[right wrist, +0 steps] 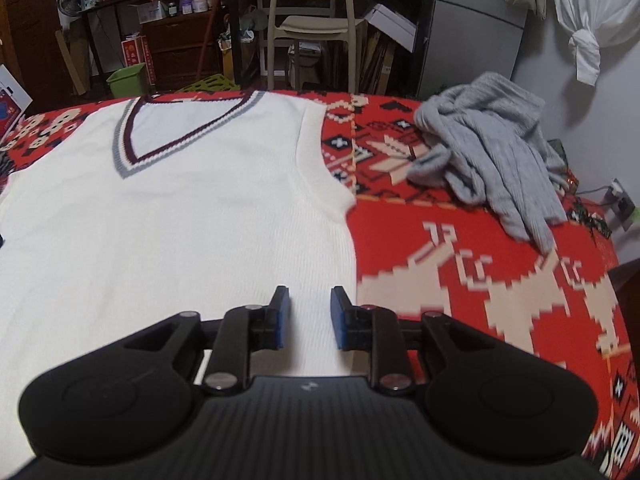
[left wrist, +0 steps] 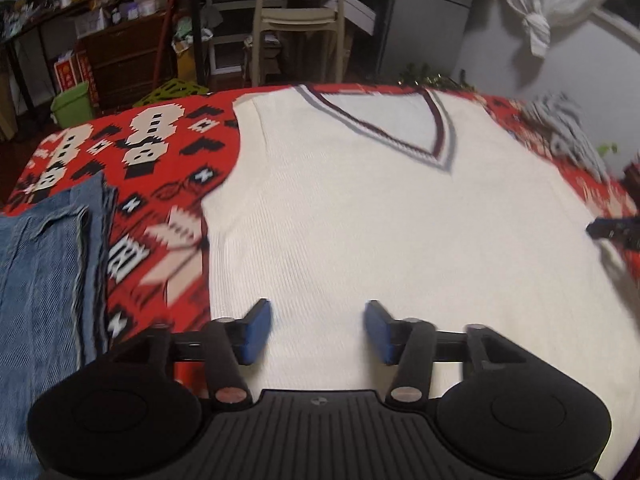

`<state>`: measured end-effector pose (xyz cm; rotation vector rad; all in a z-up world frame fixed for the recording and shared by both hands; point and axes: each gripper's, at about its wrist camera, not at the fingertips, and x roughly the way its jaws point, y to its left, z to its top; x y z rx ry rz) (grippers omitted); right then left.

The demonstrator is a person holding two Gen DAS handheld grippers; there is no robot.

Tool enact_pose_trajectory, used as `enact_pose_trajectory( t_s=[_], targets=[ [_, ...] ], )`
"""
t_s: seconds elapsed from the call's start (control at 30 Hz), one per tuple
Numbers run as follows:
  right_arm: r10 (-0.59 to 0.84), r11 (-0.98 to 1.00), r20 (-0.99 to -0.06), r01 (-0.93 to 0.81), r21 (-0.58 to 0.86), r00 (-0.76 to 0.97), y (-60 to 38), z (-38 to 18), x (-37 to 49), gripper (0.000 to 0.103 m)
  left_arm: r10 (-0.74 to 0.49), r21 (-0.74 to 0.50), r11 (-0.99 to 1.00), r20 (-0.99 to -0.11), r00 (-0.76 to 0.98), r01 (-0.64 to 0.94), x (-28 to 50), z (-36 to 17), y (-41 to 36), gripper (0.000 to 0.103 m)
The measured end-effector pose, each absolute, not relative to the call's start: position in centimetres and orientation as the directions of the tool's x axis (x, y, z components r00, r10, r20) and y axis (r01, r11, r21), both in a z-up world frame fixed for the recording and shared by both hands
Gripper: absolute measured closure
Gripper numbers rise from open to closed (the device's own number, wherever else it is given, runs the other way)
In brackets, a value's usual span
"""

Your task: Fold clothes

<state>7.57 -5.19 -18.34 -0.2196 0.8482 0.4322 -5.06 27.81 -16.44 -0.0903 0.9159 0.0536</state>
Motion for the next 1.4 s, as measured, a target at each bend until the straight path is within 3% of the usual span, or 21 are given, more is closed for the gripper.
enact_pose_trajectory(
  t_s=[0.07,0.17,0.27,0.33,0.47,0.57,0.77,0.87,0.9,1.4],
  targets=[
    [0.288,0.885,-0.770,-0.466,-0.014,0.569,-5.9,-18.1,6.1,0.077,0.018,-0.039,0.996,-0.798,0.602,-0.081,-6.3,-16.6,27.4,0.032],
    [0.291,0.871,-0.780,-0.491,-0.025,0.555,-6.5,-17.8,3.9,0.061,0.024,-0.036,0.995,-0.808,0.589,-0.090,-8.0,-16.3,27.2,0.030],
    [0.272,0.865,-0.790,-0.499,-0.049,0.549,-6.8,-17.5,2.1,0.058,0.029,-0.053,0.991,-0.819,0.573,-0.126,-9.2,-15.5,27.1,0.028],
    [0.269,0.872,-0.792,-0.488,-0.042,0.549,-6.8,-16.8,1.2,0.050,0.016,-0.091,0.984,-0.811,0.585,-0.153,-9.6,-14.8,26.5,0.018],
    [0.314,0.862,-0.750,-0.506,-0.032,0.582,-4.9,-14.9,-0.6,0.021,-0.002,-0.148,0.971,-0.788,0.616,-0.186,-9.7,-13.7,24.7,0.013],
    [0.347,0.837,-0.727,-0.546,-0.045,0.592,-2.3,-14.4,-1.4,0.013,0.010,-0.109,0.983,-0.776,0.631,-0.150,-8.8,-13.9,22.1,0.012],
    [0.330,0.837,-0.750,-0.545,-0.048,0.573,1.3,-16.6,-0.9,0.005,0.035,-0.069,0.986,-0.808,0.589,-0.152,-6.7,-16.9,20.5,0.012],
    [0.309,0.844,-0.759,-0.534,-0.060,0.573,2.4,-17.9,-0.5,0.001,0.091,0.003,0.989,-0.799,0.595,-0.148,-6.6,-17.6,19.6,0.005],
    [0.304,0.852,-0.763,-0.522,-0.050,0.570,2.3,-18.2,-0.5,0.001,0.111,0.024,0.988,-0.800,0.590,-0.153,-6.5,-17.8,19.4,0.000],
    [0.281,0.893,-0.753,-0.449,-0.020,0.595,1.9,-19.4,-1.4,0.001,0.136,0.010,0.979,-0.773,0.620,-0.202,-7.3,-18.0,19.4,0.000]
  ],
)
